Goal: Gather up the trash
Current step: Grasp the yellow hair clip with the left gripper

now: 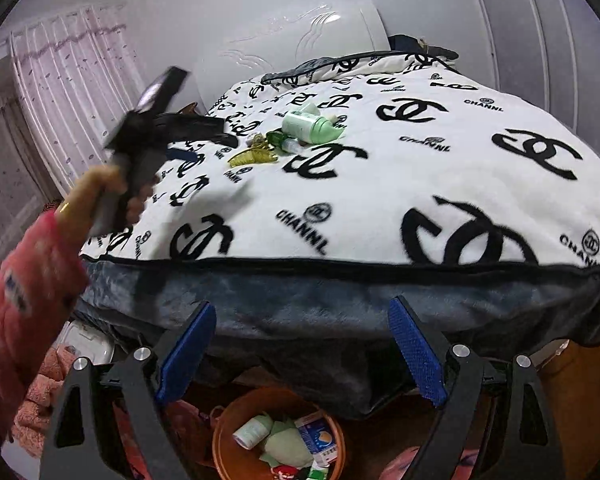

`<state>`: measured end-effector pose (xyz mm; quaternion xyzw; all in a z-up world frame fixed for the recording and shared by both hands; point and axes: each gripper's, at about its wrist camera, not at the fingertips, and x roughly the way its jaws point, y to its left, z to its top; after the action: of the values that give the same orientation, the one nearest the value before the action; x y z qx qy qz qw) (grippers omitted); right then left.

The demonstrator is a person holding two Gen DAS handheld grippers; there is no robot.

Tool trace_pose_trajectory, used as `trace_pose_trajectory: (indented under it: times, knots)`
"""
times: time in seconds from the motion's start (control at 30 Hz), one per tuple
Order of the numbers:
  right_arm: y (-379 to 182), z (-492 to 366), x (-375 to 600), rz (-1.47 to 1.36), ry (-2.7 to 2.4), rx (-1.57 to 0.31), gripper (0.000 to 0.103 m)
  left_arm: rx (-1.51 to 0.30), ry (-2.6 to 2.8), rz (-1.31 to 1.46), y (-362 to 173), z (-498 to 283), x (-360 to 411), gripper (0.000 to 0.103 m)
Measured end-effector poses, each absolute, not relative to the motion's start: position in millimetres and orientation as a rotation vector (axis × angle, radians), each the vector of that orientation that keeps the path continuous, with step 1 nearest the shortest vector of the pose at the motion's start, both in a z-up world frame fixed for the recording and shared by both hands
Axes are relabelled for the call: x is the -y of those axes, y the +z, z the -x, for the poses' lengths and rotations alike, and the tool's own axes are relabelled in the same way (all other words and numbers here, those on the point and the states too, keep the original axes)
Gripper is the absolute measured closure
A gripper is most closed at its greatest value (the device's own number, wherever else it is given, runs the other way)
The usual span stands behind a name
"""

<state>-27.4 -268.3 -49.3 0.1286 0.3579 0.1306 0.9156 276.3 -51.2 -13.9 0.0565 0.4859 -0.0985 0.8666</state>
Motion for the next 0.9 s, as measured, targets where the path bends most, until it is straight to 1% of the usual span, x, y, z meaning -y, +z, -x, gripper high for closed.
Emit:
trace_pose_trajectory:
  times: [0.13, 0.23, 0.27, 0.3, 0.43, 0.47, 0.5, 0.53, 0.57, 0.77, 0.9]
  knots:
    - [-48, 15, 278, -0.270, 0.283, -0.736, 0.016, -1.099, -0.143, -0.115, -32, -320, 61, 0.012]
    - [-47, 6, 283, -0.270, 0.289, -0.732, 0.016, -1.108, -0.126, -0.119, -40, -339, 66, 0.013]
    - [-48, 3, 285, -0.273, 0.289, -0.733, 0.016, -1.119, -0.126, -0.121, -44, -343, 68, 0.014]
    - [-48, 0, 286, -0.278, 0.289, -0.735, 0.016, -1.131, -0.126, -0.124, -49, -347, 70, 0.021]
    - [-53, -9, 292, -0.296, 0.287, -0.741, 0.016, -1.148, -0.115, -0.153, -62, -353, 76, 0.034]
    - [-54, -10, 292, -0.298, 0.286, -0.743, 0.016, -1.143, -0.113, -0.142, -61, -352, 75, 0.041]
    - [-54, -12, 292, -0.301, 0.286, -0.745, 0.016, -1.138, -0.113, -0.134, -59, -352, 74, 0.052]
    - [-55, -13, 292, -0.303, 0.287, -0.747, 0.016, -1.127, -0.105, -0.121, -55, -349, 70, 0.058]
    - [-55, -14, 292, -0.302, 0.288, -0.750, 0.016, -1.119, -0.103, -0.115, -53, -348, 68, 0.075]
    - [-52, -17, 286, -0.290, 0.281, -0.744, 0.016, -1.074, -0.244, 0.072, -40, -327, 34, 0.074]
    - [-42, -22, 277, -0.255, 0.291, -0.729, 0.016, -1.028, -0.307, 0.176, -28, -299, 7, 0.074]
